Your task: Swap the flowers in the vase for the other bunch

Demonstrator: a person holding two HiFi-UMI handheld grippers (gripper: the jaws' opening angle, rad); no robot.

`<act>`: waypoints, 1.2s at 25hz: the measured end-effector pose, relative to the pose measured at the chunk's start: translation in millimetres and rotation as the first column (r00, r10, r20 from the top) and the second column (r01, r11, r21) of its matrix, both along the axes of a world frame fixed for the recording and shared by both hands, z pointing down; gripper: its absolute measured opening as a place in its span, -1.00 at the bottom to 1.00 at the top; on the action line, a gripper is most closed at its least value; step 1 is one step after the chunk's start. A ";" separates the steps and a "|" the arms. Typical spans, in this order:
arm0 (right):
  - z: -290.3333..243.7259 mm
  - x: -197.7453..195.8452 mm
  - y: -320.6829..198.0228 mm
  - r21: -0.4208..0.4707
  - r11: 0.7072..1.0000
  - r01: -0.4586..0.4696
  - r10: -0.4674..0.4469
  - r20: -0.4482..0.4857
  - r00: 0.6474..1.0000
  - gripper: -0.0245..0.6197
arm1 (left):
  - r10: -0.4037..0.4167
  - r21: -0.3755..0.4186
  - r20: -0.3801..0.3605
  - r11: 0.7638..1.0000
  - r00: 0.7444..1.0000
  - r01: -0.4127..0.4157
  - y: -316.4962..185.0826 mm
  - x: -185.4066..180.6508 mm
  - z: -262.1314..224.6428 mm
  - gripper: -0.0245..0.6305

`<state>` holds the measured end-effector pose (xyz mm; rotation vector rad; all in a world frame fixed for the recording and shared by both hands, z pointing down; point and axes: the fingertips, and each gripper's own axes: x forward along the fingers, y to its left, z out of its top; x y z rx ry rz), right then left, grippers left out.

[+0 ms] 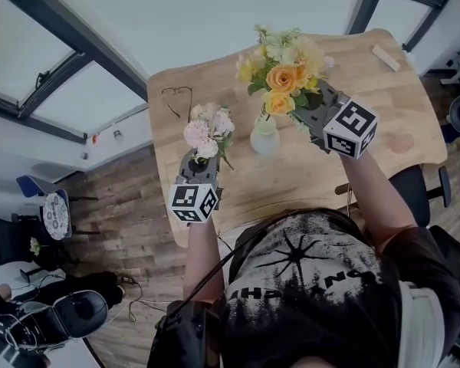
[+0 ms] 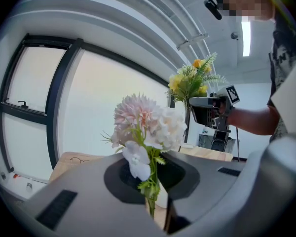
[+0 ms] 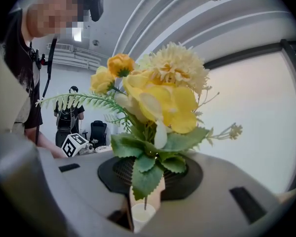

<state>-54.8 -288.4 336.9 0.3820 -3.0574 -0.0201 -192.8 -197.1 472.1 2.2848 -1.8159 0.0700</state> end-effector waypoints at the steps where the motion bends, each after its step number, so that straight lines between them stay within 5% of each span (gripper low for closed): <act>1: 4.6 -2.9 1.3 -0.002 1.000 0.006 -0.006 -0.005 1.000 -0.65 | -0.001 -0.002 0.000 1.000 1.000 0.001 1.2 1.2 1.0 -0.77; 30: 116.8 -21.9 26.6 0.036 0.997 0.074 -0.073 -0.045 0.996 -0.63 | -0.035 -0.101 -0.052 0.994 0.998 0.030 20.5 4.4 30.2 -0.77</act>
